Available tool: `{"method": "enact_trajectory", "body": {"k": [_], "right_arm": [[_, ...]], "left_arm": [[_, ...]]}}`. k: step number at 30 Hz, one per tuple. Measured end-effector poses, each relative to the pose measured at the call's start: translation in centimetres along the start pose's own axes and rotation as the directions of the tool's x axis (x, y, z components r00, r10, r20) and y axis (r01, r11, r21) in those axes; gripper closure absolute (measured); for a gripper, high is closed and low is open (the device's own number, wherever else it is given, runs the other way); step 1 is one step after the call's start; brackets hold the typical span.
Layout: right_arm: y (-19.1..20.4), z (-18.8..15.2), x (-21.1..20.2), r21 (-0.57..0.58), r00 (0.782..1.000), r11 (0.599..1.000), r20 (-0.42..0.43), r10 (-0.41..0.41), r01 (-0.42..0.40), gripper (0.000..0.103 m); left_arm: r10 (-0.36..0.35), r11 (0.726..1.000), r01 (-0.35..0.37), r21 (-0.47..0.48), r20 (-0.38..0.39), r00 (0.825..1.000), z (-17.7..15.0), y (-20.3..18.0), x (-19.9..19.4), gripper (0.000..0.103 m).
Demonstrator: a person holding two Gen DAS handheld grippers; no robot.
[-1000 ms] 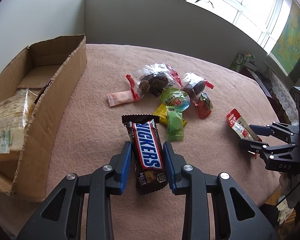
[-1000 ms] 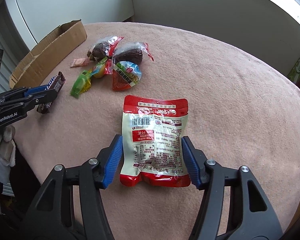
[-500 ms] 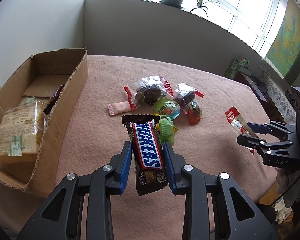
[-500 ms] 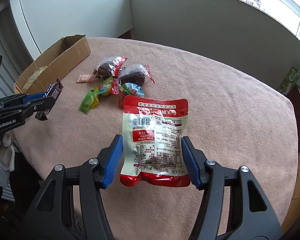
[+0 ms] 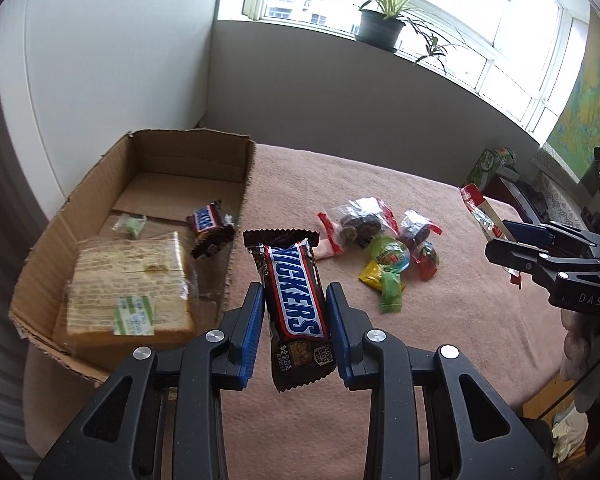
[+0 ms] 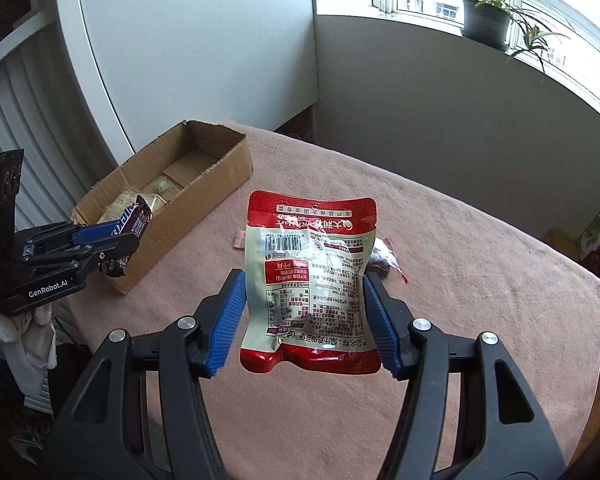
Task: Organize snacks
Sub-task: 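Carry the Snickers bar into the box with the left tool while the right tool drops the pouch in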
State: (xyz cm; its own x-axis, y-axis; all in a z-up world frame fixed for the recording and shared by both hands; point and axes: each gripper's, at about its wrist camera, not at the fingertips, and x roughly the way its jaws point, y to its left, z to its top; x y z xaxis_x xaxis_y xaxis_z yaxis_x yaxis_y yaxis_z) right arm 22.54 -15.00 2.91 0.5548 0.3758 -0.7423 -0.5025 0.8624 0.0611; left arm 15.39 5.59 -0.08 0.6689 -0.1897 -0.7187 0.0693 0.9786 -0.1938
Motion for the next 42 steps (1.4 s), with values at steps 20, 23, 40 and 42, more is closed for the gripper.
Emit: {"method": "enact_trajectory", "body": {"k": [20,23,40,42], "right_arm": [[11.4,9.9,9.7,-0.088,0.993,0.99,-0.041,0.108,-0.111,0.04],[12.5,10.8,11.4,-0.089,0.991,0.988,-0.056,0.123,-0.128,0.039],[14.5,12.3,15.8,-0.117,0.992,0.987,-0.078,0.103,-0.111,0.011],[14.5,12.3,15.5,-0.114,0.992,0.987,-0.07,0.106,-0.114,0.01]], "left_arm": [[0.099,0.987,-0.095,-0.129,0.019,0.995,0.5,10.7,-1.3,0.073],[0.098,0.987,-0.095,-0.13,0.02,0.995,0.6,11.3,-1.1,0.073],[0.06,0.989,-0.061,-0.137,-0.01,0.998,1.0,12.5,0.4,0.069],[0.06,0.989,-0.061,-0.135,-0.01,0.998,0.9,12.4,0.4,0.056]]}}
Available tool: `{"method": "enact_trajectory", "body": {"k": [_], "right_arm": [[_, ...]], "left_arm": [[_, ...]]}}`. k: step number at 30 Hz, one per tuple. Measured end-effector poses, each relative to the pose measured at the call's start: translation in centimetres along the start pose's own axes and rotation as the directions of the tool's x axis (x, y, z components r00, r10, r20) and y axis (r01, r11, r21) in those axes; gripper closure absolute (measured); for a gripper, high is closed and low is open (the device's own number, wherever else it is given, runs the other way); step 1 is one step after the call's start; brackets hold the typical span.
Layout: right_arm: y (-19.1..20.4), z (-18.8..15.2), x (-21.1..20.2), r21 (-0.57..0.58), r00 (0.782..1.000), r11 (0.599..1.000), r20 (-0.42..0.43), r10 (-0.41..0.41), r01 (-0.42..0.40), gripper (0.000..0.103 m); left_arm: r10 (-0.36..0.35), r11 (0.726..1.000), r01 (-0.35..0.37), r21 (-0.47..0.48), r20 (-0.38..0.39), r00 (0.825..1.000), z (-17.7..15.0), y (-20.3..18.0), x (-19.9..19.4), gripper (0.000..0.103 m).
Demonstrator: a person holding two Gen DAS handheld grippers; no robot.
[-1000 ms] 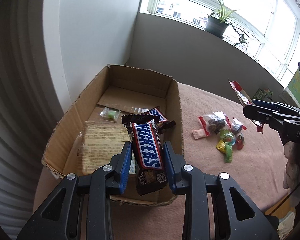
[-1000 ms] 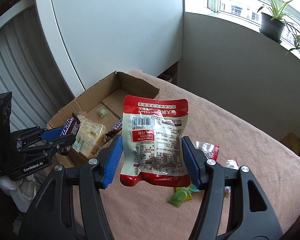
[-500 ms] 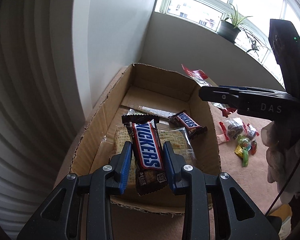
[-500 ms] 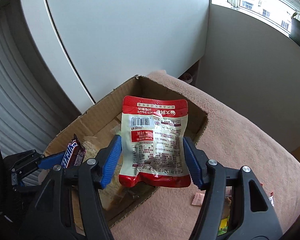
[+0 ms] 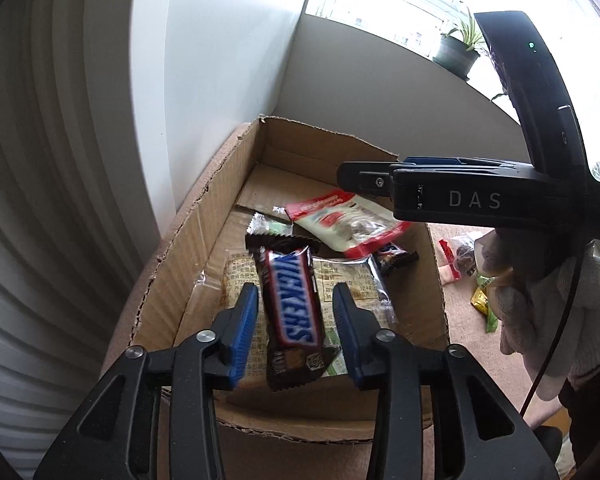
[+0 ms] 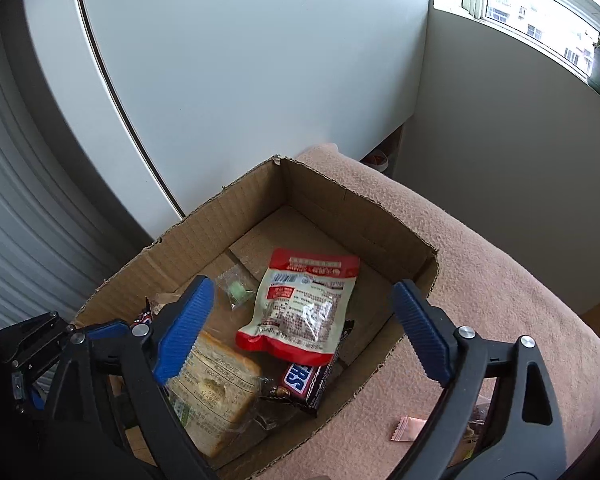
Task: Organize snacks
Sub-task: 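Carry the Snickers bar into the box with the left tool while the right tool drops the pouch in, then open the left tool and withdraw both tools from the box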
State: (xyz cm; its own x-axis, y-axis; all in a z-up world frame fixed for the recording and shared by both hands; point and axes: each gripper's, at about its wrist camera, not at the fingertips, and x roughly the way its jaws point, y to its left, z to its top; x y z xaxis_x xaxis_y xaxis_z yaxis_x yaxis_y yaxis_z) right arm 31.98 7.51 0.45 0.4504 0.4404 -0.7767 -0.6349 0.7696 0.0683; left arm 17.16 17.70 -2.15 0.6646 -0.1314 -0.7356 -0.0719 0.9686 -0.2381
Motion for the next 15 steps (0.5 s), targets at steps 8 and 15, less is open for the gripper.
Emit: {"method": "enact_trajectory", "body": {"k": [8,15], "right_arm": [[-0.6,-0.5,-1.8,0.017,1.0,1.0,0.019,-0.007,0.006,0.01],[-1.5,-2.0,-4.6,0.032,0.999,0.999,0.031,-0.018,0.017,0.01]], "left_arm": [[-0.001,1.0,0.001,-0.004,0.025,1.0,-0.1,-0.5,-1.0,0.04],[-0.003,1.0,0.003,0.001,0.033,0.999,-0.6,-1.3,-2.2,0.04]]}}
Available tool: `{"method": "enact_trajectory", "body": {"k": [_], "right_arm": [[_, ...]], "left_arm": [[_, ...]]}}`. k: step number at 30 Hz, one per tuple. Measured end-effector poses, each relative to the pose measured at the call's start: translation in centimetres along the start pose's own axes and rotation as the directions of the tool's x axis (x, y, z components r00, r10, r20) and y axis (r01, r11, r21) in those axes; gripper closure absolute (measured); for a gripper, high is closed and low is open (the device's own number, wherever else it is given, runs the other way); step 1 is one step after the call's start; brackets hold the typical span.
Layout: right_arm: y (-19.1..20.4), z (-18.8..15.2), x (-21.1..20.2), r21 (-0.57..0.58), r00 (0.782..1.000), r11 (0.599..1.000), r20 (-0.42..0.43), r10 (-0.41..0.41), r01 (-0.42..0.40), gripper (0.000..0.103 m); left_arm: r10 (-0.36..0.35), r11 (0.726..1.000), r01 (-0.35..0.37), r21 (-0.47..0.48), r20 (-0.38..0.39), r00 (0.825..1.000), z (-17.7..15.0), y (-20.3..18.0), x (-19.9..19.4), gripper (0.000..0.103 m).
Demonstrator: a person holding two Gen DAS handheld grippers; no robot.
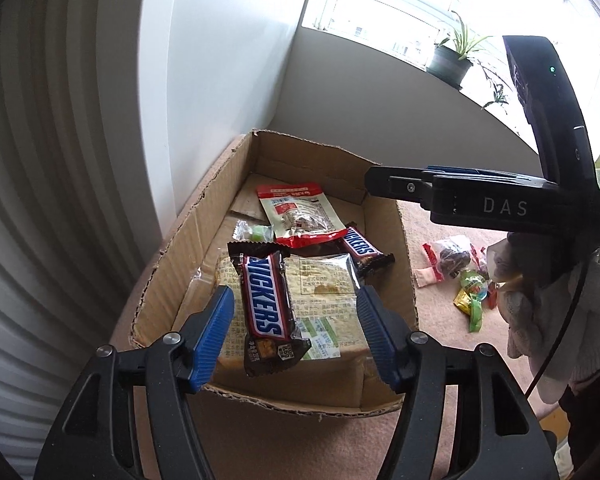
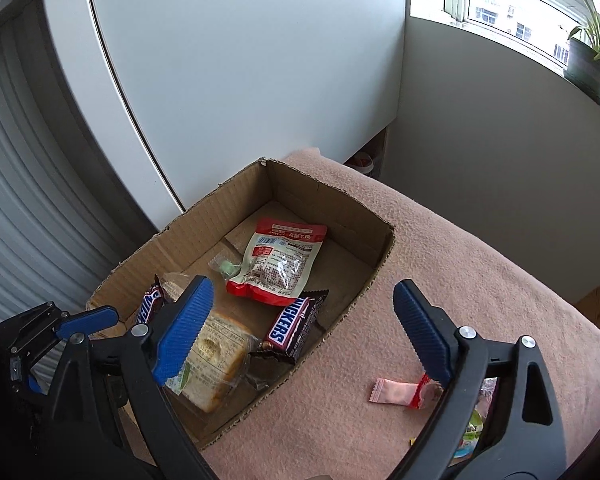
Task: Organize snacks
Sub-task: 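Open the left tool and withdraw both tools from the box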
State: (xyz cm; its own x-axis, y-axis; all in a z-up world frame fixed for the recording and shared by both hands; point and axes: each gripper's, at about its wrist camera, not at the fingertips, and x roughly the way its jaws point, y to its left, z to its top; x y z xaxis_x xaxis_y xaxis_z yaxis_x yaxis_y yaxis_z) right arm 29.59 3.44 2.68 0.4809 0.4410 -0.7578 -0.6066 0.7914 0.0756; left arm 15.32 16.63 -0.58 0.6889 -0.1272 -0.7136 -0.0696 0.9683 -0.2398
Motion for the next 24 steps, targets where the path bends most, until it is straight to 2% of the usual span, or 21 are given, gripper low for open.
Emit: {"method": "enact_trajectory", "body": {"k": [10,17,24], "right_arm": [[-3.2,-4.1,-5.4,0.038,0.999,0.999,0.014,-0.035,0.035,0.009],[-8.3,-8.5,-9.3,0.143,0.997,0.987,0.018,-0.075,0.071,0.009],[-13.1,-12.8,-11.5,0.235,0.993,0.966,0.005,-0.117,0.112,0.009]], "left_arm": [[-0.029,0.999,0.028,0.039,0.017,0.999,-0.8,-3.0,-2.0,0.04],[-0.064,0.995,0.063,0.075,0.008,0.998,-1.8,-5.5,-2.5,0.04],[-0.096,0.99,0.098,0.106,-0.019,0.995,-3.0,-8.6,-1.9,0.04]]}}
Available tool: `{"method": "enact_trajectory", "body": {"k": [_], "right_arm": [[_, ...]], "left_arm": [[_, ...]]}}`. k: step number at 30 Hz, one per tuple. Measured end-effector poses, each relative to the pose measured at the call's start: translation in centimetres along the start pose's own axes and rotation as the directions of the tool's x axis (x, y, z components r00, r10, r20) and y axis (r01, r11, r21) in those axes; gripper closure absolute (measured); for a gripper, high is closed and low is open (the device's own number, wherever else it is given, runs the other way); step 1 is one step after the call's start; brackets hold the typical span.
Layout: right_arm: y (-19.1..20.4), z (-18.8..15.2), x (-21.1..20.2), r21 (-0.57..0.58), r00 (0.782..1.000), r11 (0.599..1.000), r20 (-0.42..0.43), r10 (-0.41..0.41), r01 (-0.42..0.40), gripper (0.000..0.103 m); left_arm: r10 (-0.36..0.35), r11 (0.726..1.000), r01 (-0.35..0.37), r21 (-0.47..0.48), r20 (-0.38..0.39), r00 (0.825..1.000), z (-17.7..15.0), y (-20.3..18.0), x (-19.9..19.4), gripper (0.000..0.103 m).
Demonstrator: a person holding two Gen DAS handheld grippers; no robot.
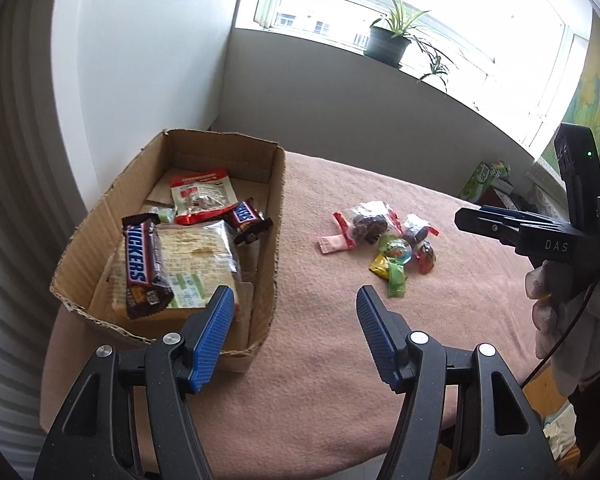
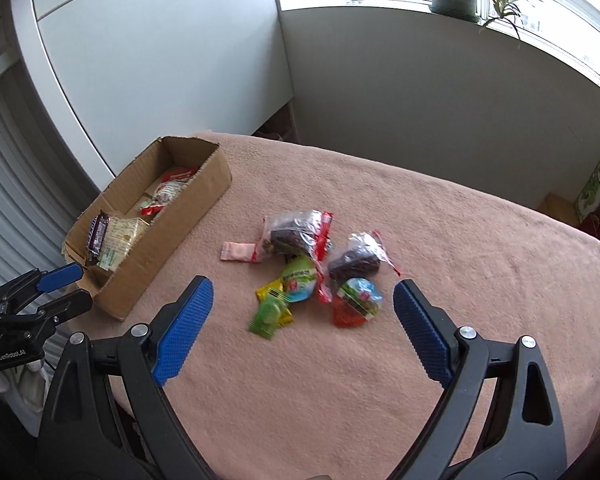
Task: Organize snacks
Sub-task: 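Open the left tool and withdraw both tools from the box, then grasp the green candy with the left tool while the right tool grasps the jelly cup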
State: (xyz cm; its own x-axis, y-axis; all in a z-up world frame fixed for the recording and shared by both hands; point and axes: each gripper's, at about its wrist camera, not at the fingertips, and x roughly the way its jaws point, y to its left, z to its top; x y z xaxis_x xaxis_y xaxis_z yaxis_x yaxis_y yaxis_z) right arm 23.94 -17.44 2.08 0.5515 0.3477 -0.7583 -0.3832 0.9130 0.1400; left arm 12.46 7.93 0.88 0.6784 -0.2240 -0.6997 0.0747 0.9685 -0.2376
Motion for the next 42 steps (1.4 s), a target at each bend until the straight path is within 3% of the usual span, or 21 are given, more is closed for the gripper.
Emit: {"method": "enact_trajectory", "body": {"k": [7,17,21,26,31,42], "right_arm": [[-3.5,-1.8,0.7,0.06,0.999,0.998,-0.04,0.022,-0.019,0.009],[-4.7,-3.3,4.1,0.077,0.996,0.996,-0.076,0.055,-0.049,0.009],[-5.2,-3.7,5.7,0.08,0.994,0.995,-0.089,0.066,-0.058,0.009],[-6.0,-3.6,7.2,0.112,0.991,0.991,-0.096,0.091,-0.08,0.01],[-6.6,-3.3,8.3,0.136,0.987,0.985,-0.106,0.119,-0.105,0.017],[-5.9,-2.6,9.6,0.096,0.987,0.99,-0.116,0.112,-0.101,0.02]], "left_arm": [[-0.043,0.999,0.043,0.025,-0.035,0.998,-0.6,-2.7,1.9,0.04],[-0.073,0.992,0.081,0.096,-0.085,0.994,-1.3,-7.0,5.3,0.04],[-0.074,0.989,0.087,0.119,-0.108,0.991,-1.3,-8.2,6.9,0.049],[-0.08,0.987,0.098,0.13,-0.14,0.987,-1.2,-9.1,9.0,0.051],[-0.081,0.986,0.103,0.133,-0.162,0.983,-0.9,-9.6,10.8,0.056],[-0.071,0.988,0.095,0.125,-0.183,0.981,-0.5,-9.7,13.1,0.057]]}}
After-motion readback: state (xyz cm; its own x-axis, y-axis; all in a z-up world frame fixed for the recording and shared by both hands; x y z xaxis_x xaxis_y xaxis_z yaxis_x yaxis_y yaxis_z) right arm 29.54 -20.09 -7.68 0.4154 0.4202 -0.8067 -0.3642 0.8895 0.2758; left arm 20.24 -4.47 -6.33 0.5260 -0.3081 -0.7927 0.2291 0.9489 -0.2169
